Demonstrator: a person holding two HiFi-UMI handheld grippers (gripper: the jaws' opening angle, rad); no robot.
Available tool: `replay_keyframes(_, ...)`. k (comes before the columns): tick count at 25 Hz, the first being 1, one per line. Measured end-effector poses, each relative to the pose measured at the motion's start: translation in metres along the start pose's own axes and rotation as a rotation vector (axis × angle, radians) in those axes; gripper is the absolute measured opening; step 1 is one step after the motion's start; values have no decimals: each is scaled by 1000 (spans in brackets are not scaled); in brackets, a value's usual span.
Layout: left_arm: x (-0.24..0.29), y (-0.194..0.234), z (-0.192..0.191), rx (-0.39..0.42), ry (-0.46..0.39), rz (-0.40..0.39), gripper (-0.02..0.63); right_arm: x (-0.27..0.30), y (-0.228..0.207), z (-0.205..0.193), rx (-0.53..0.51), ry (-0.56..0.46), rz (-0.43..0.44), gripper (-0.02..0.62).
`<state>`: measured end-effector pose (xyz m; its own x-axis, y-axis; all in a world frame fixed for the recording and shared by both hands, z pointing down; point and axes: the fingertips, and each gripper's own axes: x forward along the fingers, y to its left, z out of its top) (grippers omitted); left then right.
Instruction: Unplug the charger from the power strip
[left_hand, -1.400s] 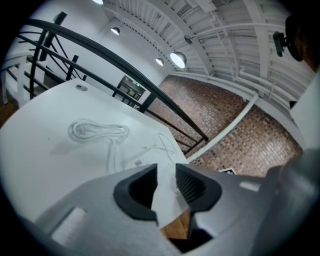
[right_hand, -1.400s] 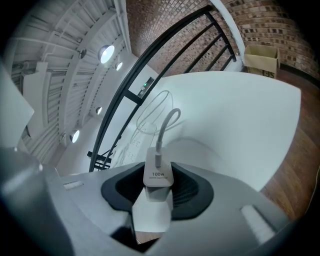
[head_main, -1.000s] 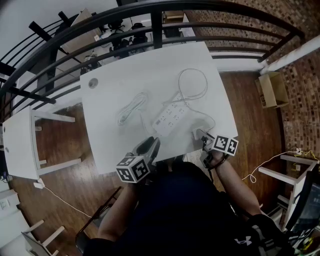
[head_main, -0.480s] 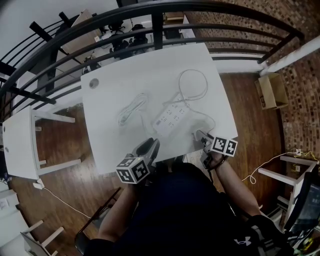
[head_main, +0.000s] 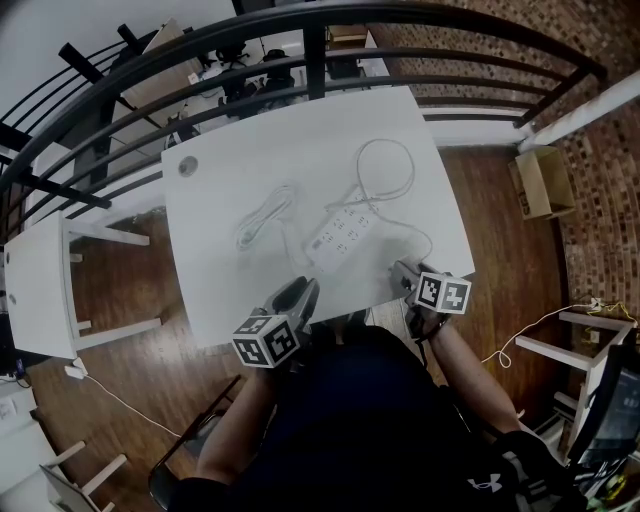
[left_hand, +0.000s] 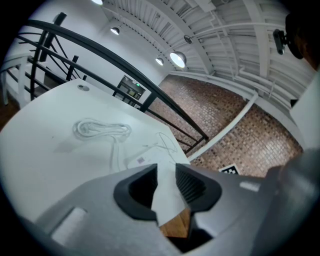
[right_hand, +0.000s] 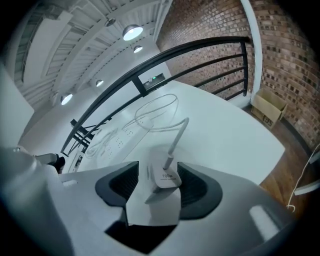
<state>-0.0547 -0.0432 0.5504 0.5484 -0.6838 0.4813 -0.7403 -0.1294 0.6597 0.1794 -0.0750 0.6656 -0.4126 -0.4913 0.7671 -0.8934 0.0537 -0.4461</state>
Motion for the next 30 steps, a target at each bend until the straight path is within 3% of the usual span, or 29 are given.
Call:
replay_keyframes(5, -2, 2, -1, 2, -1, -2, 117, -6, -12, 1, -27, -9, -77, 252)
replay_keyframes(16, -5, -3, -1, 9, -1, -10, 117, -25, -10, 20, -66, -82, -96, 245)
replay_keyframes(24, -13, -26, 18, 96, -56, -32, 117, -66, 70, 73, -139, -276, 97, 159)
replay_keyframes(27, -21, -41, 36, 193, -110, -36, 117, -85, 107, 90, -191, -330, 177, 130)
replay_keyframes(30, -29, -56, 55, 353, -186, -28, 117, -105, 141, 103, -284, -386, 231, 105)
